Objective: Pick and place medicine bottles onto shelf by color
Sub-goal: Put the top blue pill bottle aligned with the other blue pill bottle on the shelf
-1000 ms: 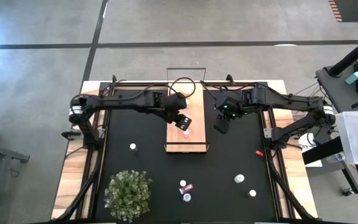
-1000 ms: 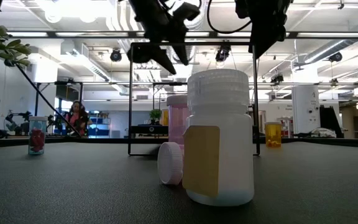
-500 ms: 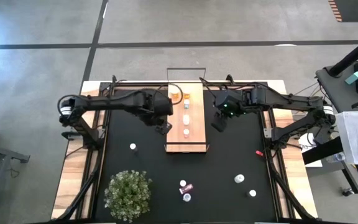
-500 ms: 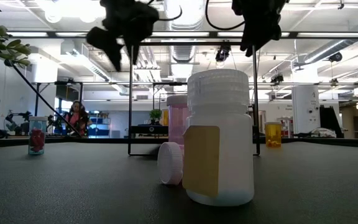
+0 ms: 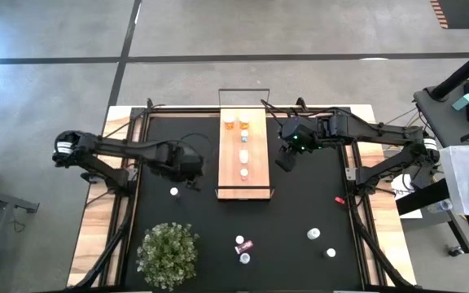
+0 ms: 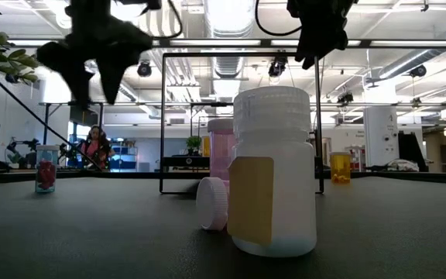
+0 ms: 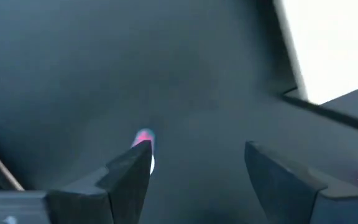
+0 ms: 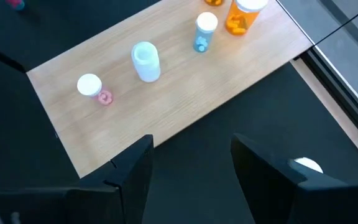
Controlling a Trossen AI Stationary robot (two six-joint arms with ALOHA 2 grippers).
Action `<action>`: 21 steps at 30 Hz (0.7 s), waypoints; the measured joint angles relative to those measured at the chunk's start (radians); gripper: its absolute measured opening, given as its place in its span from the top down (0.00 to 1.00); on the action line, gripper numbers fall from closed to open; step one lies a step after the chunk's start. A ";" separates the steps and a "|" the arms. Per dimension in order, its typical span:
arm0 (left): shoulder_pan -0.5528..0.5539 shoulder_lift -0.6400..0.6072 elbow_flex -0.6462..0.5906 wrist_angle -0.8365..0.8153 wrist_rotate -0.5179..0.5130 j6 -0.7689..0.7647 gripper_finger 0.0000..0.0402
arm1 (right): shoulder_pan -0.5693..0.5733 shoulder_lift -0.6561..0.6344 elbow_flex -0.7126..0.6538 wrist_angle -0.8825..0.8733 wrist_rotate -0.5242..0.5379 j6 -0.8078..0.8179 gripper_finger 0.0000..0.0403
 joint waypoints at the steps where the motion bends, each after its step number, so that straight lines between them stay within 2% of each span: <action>1: -0.007 -0.009 -0.027 0.012 0.013 -0.029 0.40 | 0.000 0.000 0.000 0.000 0.000 0.000 0.49; 8: -0.057 -0.031 -0.136 0.023 0.043 -0.148 0.40 | 0.000 0.000 0.000 0.001 0.000 0.000 0.49; 21: -0.080 -0.014 -0.277 0.132 0.043 -0.224 0.41 | 0.000 0.000 0.000 0.015 -0.001 0.000 0.49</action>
